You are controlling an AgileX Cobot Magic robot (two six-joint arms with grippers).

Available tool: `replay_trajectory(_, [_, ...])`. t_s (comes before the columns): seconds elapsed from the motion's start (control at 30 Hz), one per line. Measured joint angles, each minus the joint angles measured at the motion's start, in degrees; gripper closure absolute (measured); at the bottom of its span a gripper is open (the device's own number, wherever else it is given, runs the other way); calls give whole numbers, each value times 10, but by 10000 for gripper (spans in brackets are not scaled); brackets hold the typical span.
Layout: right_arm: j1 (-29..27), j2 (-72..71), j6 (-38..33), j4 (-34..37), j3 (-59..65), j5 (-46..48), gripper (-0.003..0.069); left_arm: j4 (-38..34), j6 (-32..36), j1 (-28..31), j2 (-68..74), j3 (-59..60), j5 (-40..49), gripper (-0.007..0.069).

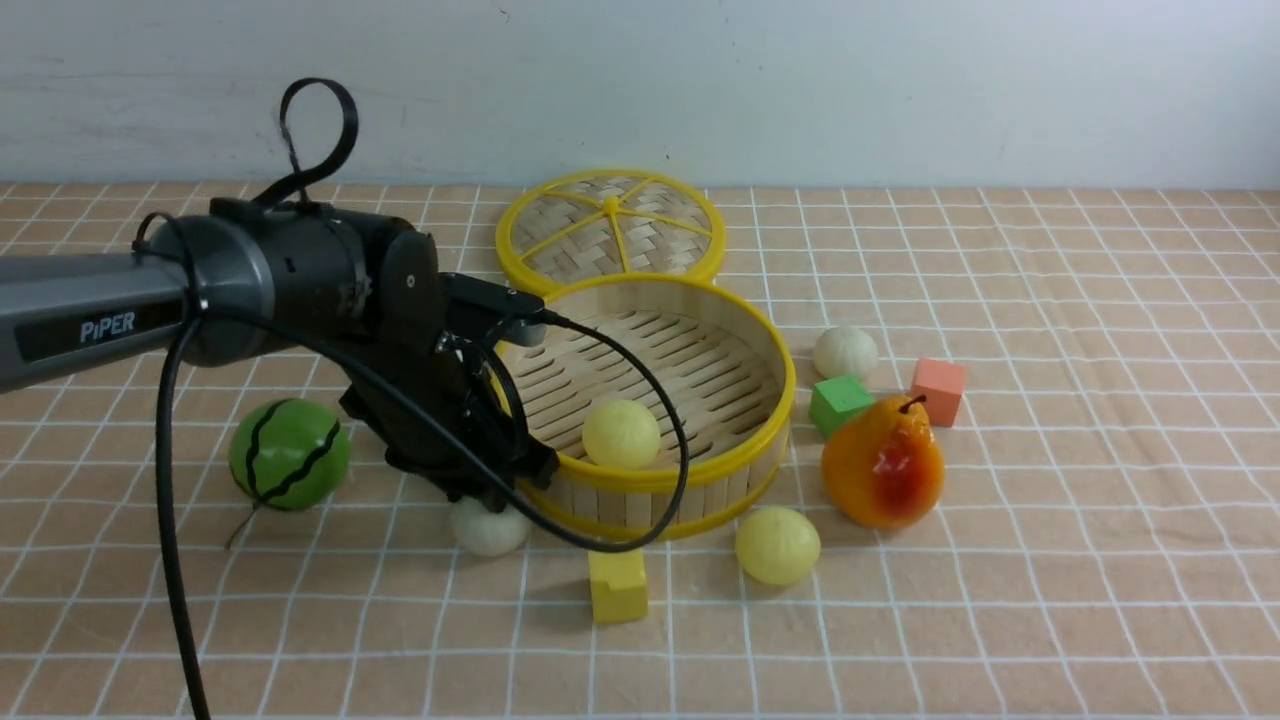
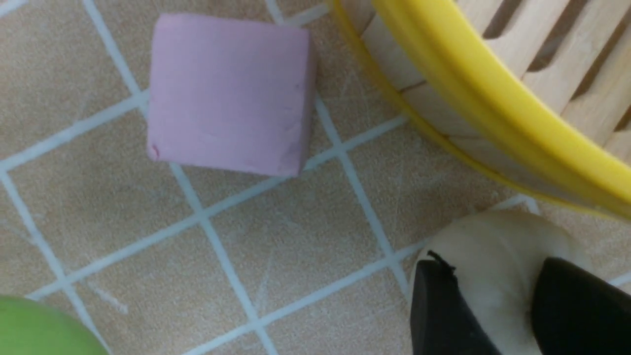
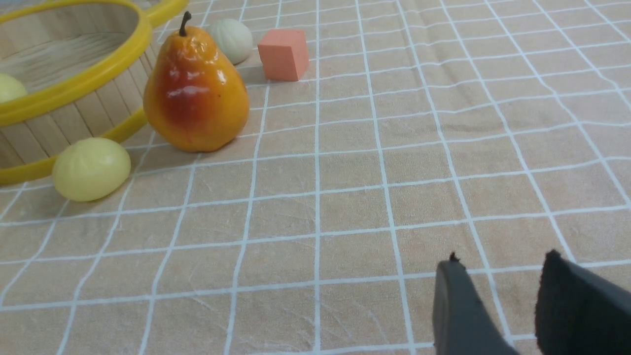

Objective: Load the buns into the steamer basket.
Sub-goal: Use the left arm to grab a steamed stuffed bun, then use the left arm to put the steamed stuffed bun into the steamer

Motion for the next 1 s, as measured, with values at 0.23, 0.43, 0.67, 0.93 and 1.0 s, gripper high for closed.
replay_trajectory(0.23, [0,0,0,0,0,0,420,-14,0,0,-7,0,32,626])
replay_trajectory(0.43, [0,0,0,0,0,0,420,-17,-18,0,-58,-6,96,636])
replay_trajectory(0.67, [0,0,0,0,0,0,420,-51,-21,-1,-114,-75,94,636])
replay_trajectory(0.93, [0,0,0,0,0,0,420,-68,-13,-2,-22,-112,-31,614])
replay_trajectory(1.0, [0,0,0,0,0,0,420,-68,-13,-2,-3,-120,-41,590])
